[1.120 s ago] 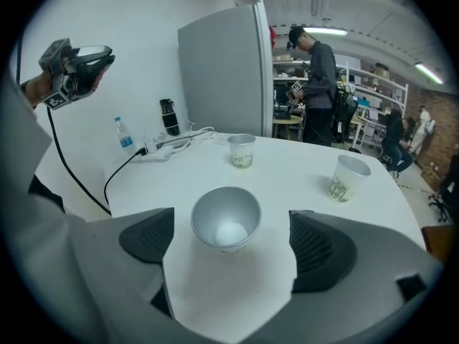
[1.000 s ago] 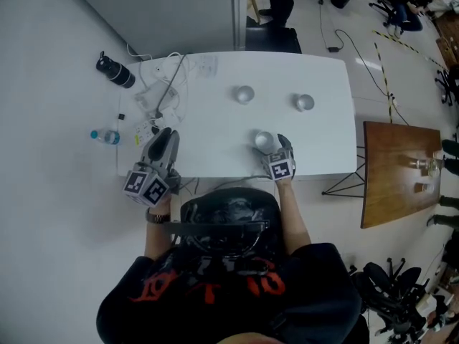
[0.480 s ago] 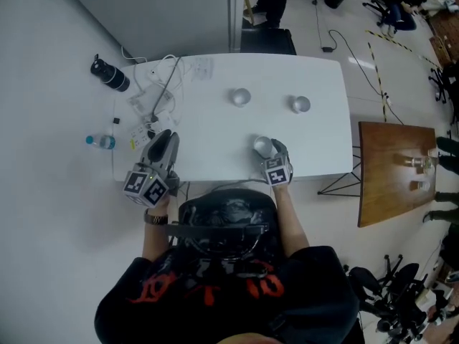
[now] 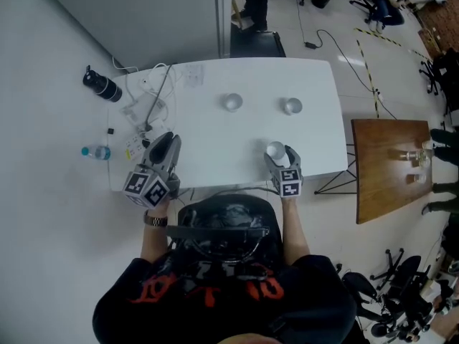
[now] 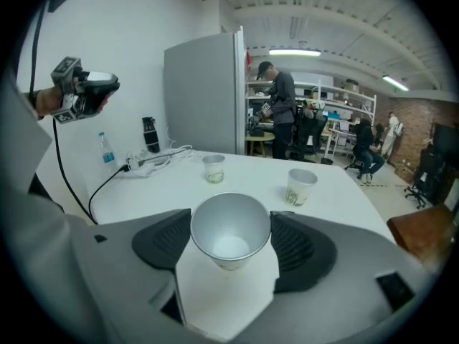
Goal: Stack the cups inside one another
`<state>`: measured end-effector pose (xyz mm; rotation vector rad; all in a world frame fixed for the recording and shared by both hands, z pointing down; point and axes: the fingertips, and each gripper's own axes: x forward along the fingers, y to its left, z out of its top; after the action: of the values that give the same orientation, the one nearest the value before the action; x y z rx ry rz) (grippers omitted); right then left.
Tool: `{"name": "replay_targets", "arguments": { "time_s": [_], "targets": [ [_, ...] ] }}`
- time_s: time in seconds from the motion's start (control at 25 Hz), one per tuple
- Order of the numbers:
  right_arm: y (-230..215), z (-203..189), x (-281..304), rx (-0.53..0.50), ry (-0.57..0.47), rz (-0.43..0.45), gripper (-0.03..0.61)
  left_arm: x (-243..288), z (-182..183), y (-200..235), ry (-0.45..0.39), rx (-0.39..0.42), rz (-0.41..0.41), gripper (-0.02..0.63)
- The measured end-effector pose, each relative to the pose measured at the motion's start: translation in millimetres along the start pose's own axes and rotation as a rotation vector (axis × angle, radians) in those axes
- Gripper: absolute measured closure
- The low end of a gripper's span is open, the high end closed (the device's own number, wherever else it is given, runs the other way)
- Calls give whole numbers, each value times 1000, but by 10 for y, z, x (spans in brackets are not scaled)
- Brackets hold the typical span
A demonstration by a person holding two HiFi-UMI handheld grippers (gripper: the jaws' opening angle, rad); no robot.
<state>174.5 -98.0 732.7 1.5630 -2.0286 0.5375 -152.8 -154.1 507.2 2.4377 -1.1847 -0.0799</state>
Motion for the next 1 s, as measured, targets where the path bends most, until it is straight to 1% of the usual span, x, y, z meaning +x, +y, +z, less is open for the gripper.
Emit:
{"name": "replay_targets", "arguments": {
  "time_s": [0.24, 0.44, 0.68, 0.84, 1.0],
  "targets": [
    [-395, 640, -458, -12, -140, -99, 219, 82, -55, -89, 20, 19, -51, 534],
    [-690, 1158, -719, -43, -227, -146, 219, 117, -53, -224, 27, 35, -92, 534],
    [-950, 1733, -845, -39, -325, -145, 219, 87, -4, -349, 22, 59, -120, 534],
    [-1120, 1996, -804, -27, -368, -140, 219, 34, -8, -313, 11, 50, -101, 534],
    [-1295, 2136, -660, -8, -376, -131, 219, -36, 14, -276, 2, 49, -76, 534]
  ]
}}
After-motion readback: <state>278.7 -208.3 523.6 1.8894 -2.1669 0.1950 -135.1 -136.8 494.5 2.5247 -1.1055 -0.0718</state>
